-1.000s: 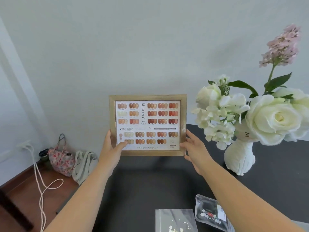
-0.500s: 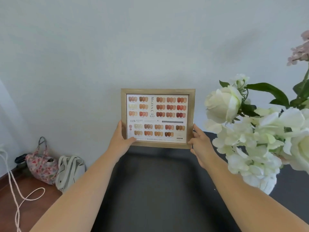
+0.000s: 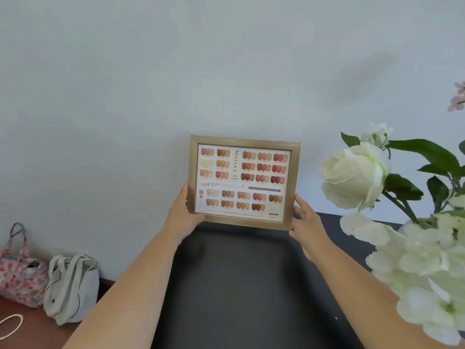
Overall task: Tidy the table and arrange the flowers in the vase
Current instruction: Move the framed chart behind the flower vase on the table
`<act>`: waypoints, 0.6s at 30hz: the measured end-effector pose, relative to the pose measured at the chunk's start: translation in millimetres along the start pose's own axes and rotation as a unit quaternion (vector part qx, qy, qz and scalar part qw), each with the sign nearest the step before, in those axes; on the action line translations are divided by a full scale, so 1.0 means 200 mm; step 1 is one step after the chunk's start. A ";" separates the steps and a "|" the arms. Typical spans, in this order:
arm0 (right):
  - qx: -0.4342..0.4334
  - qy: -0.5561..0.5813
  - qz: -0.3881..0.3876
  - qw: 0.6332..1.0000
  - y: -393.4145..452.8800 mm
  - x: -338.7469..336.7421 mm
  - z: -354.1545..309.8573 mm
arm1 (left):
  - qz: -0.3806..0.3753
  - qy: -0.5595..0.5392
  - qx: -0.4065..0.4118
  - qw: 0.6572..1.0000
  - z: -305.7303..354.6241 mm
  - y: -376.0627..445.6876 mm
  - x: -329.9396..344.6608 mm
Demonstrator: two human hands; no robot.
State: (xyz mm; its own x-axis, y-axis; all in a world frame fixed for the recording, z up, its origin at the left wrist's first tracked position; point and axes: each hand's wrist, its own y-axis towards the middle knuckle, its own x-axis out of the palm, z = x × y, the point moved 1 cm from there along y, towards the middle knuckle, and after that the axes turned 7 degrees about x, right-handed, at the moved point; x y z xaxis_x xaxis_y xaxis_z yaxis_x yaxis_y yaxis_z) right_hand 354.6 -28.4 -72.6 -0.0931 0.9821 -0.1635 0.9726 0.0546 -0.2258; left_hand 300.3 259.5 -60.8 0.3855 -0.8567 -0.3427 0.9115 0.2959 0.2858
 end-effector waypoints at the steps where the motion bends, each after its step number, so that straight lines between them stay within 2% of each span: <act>1: -0.002 0.000 0.004 1.000 0.02 0.01 -0.01 | -0.004 0.006 -0.006 1.000 -0.02 0.03 0.00; 9: -0.020 0.039 0.036 0.998 0.08 0.01 -0.06 | 0.004 0.018 0.019 1.000 -0.03 0.15 0.06; 12: -0.002 0.034 0.048 0.998 0.12 -0.02 0.00 | -0.009 0.042 -0.012 0.999 -0.09 0.18 0.09; 18: 0.015 0.016 0.047 0.999 0.11 -0.02 0.02 | -0.023 0.001 -0.054 0.998 -0.21 0.16 0.12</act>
State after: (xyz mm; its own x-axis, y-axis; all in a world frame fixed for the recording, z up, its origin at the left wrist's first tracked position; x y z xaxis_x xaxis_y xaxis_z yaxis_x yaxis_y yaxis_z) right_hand 376.4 -32.2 -80.8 0.0060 0.9879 -0.1549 0.9699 -0.0435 -0.2396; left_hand 344.1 266.4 -96.5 0.3436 -0.8693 -0.3552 0.9382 0.3007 0.1715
